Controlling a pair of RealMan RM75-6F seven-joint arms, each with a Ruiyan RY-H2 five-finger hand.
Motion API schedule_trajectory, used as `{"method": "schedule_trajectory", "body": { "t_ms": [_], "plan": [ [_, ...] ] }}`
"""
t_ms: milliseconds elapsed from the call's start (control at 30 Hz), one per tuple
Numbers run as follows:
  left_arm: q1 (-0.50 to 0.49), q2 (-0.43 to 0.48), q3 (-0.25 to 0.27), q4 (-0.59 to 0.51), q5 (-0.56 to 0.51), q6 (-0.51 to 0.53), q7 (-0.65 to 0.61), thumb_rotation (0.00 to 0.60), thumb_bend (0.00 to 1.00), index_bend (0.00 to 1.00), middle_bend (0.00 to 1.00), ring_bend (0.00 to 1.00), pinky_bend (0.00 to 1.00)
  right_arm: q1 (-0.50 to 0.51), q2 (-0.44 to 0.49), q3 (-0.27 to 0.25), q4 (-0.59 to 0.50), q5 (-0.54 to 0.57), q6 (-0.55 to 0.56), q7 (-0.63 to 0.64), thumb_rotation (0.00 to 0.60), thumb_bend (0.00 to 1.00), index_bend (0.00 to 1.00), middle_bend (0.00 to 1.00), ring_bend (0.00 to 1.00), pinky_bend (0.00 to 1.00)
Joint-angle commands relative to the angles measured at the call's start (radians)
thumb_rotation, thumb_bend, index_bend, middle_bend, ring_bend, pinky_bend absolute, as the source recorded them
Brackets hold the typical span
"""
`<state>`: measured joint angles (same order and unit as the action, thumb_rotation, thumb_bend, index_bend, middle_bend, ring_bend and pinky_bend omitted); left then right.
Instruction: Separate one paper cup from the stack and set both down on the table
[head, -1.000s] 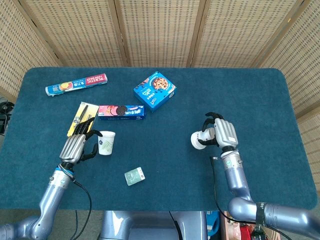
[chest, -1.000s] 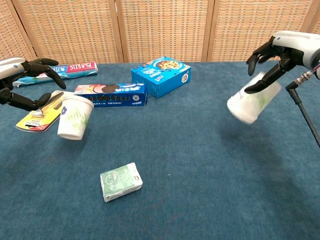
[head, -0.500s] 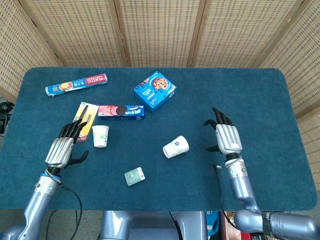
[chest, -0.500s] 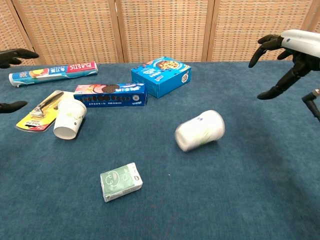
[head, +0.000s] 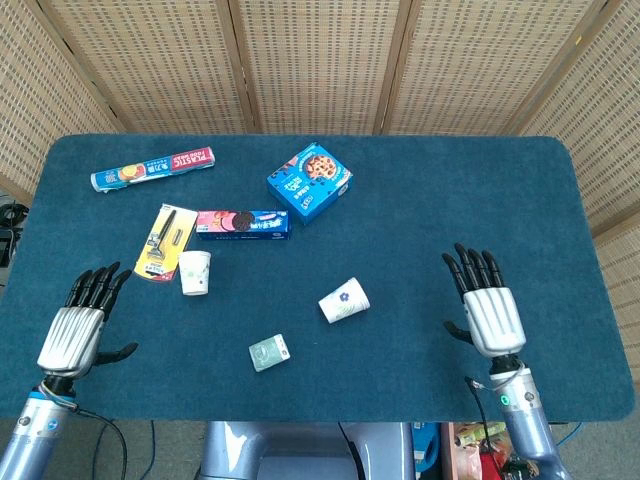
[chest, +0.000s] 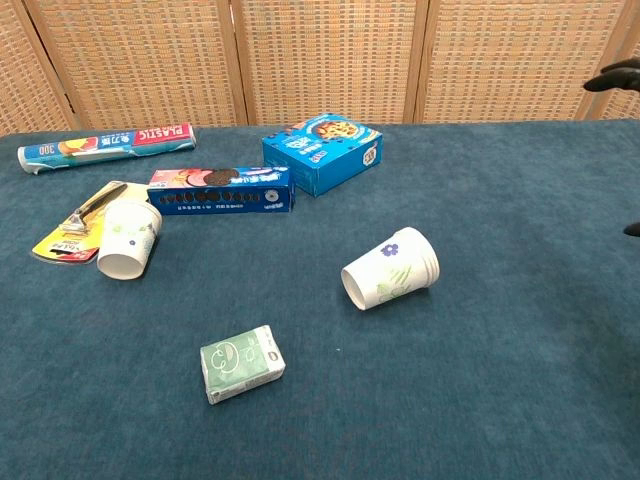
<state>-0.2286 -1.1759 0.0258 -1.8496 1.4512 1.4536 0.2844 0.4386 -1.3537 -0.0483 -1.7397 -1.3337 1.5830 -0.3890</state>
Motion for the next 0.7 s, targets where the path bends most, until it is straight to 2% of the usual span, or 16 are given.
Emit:
{"method": "schedule_trajectory", "body": {
  "t_ms": [33,233,500,700],
  "plan": [
    [0.038,0.006,0.033,0.014,0.044,0.033,0.021,0.6,0.09,0.0,0.0,0.0,0.0,-0.07,0.008,-0.049,0.041,-0.09,0.06,0.013,0.6,0.12,0.05,0.0,0.0,0.0],
    [0.077,0.004,0.053,0.026,0.103,0.078,0.037,0.6,0.09,0.0,0.0,0.0,0.0,-0.131,0.022,-0.084,0.08,-0.158,0.067,0.047,0.6,0.11,0.05,0.0,0.0,0.0],
    [0.121,0.008,0.074,0.031,0.162,0.114,0.067,0.6,0.09,0.0,0.0,0.0,0.0,-0.206,0.016,-0.096,0.127,-0.259,0.117,0.102,0.6,0.11,0.05,0.0,0.0,0.0],
    [0.137,0.004,0.071,0.035,0.176,0.118,0.083,0.6,0.09,0.0,0.0,0.0,0.0,-0.23,0.022,-0.093,0.139,-0.29,0.093,0.116,0.6,0.11,0.05,0.0,0.0,0.0]
  ]
}}
